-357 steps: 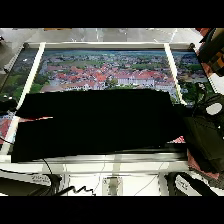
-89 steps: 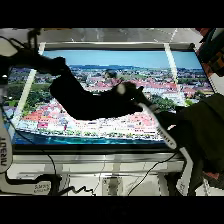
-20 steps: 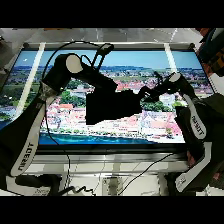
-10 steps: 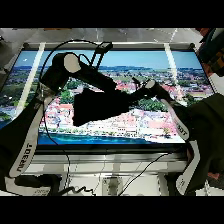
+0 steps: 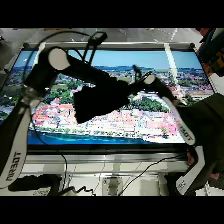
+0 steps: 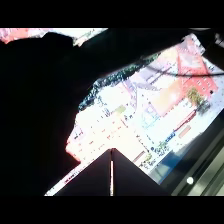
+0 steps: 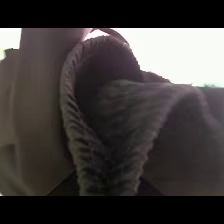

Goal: Fold the clothes and pants, and hang the long-sleeved shirts on hangers.

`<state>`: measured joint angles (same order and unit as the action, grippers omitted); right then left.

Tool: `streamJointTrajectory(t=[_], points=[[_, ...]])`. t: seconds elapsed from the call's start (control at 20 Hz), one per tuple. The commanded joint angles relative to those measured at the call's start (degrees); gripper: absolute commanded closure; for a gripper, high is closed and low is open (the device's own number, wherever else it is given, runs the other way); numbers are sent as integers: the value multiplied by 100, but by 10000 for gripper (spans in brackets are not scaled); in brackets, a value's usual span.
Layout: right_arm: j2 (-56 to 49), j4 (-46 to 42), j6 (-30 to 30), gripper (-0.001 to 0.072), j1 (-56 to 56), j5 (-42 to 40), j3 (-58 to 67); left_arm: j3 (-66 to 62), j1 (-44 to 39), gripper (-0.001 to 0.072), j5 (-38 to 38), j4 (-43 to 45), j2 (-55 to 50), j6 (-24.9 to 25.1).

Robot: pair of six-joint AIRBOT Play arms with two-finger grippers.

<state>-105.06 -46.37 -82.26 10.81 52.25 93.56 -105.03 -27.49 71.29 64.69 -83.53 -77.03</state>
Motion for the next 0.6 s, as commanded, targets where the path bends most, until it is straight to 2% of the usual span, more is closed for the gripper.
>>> streamJointTrajectory(t=[0.0,0.2,0.55], points=[[658,-98,258,696,-809,734,20,-2,90,700,-11,4,422,0],[1311,-352,258,695,-1897,1703,20,-2,131,700,-11,4,682,0],[3042,-925,170,695,-3713,1781,22,-2,146,700,-11,4,721,107]])
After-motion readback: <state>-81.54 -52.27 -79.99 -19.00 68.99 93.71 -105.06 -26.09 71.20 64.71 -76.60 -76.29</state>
